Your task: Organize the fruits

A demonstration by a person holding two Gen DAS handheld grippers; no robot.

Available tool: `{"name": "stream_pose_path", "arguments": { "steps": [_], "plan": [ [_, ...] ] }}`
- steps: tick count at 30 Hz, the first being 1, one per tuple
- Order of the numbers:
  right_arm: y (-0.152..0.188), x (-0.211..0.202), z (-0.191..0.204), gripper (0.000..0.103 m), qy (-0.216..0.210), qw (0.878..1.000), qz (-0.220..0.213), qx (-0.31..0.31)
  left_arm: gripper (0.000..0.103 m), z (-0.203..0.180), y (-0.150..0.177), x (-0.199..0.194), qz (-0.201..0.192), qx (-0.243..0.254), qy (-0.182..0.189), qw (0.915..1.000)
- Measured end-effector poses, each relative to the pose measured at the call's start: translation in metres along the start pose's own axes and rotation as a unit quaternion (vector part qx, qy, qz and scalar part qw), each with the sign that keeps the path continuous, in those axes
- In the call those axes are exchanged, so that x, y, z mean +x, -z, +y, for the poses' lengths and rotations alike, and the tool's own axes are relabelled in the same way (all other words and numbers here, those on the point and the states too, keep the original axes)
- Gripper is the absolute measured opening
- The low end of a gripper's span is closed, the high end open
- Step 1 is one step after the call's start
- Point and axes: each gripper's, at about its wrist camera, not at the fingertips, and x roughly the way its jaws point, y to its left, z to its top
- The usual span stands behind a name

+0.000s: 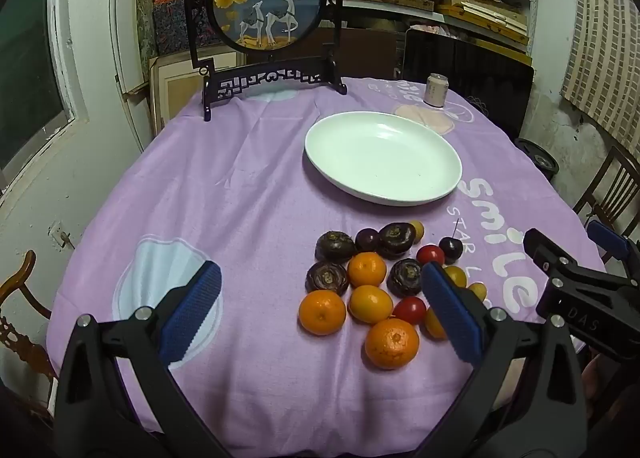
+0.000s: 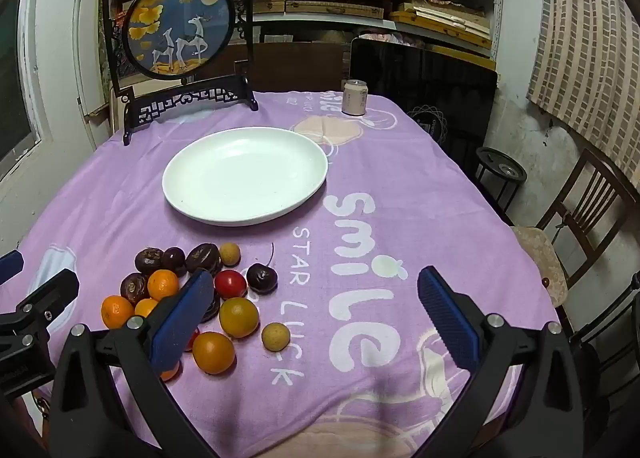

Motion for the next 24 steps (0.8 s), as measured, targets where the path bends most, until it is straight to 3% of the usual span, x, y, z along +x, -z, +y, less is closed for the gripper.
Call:
{"name": "stream_pose_path", "arguments": {
  "steps": [24],
  "plan": [
    [-0.0004,0.0015,0.004,0.102,0.0,1.0,0.0,-0.003,0.101,-0.0014,0.0051,0.0063,0.004,-0.001,0.0,1.0]
  ]
}}
